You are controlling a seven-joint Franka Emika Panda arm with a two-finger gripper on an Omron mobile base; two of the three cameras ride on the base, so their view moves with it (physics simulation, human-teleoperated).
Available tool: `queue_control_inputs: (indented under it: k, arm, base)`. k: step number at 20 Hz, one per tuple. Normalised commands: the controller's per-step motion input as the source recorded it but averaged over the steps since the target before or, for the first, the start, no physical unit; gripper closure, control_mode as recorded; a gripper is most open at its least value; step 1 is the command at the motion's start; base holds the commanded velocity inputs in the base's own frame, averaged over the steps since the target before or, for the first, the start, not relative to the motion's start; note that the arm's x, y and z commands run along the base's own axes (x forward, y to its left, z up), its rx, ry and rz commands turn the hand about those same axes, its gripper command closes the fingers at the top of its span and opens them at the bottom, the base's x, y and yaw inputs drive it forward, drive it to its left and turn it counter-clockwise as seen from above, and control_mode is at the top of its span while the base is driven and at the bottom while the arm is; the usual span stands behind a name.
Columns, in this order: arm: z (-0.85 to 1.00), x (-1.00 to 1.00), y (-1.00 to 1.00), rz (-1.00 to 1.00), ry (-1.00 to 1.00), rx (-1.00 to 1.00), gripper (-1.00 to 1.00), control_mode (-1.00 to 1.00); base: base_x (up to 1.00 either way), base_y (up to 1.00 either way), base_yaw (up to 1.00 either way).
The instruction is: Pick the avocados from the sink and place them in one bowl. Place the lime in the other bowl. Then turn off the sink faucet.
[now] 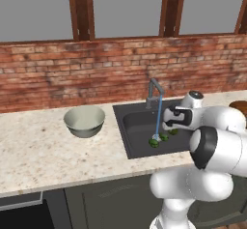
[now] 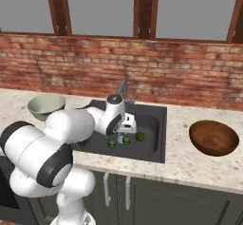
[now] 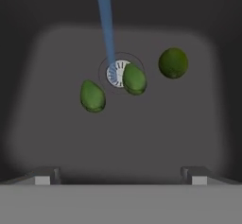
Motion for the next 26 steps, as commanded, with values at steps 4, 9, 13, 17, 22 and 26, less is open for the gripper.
queue_control_inputs:
  k: [4,9,13,17,22,26]
  arm:
    - [-0.30,0.35,0.00,0.00,0.00,0.00,-1.00,-1.00]
    - [-0.30,0.35,0.00,0.00,0.00,0.02,-1.00,-1.00]
    - [-0.32,0.35,0.00,0.00,0.00,0.01,-1.00,-1.00]
    - [-0.32,0.38,-0.03,0.00,0.00,0.02,-1.00,-1.00]
    - [-0.27,0.32,-0.08,0.00,0.00,0.02,-1.00,-1.00]
    - [-0.23,0.19,-0.27,0.00,0.00,0.04,-1.00,-1.00]
  base:
    - [0.00,0.00,0.00]
    - [0.00,0.00,0.00]
    - [0.00,0.00,0.00]
    - [0.00,0.00,0.00]
    - [0.00,0.00,0.00]
    - [0.00,0.00,0.00]
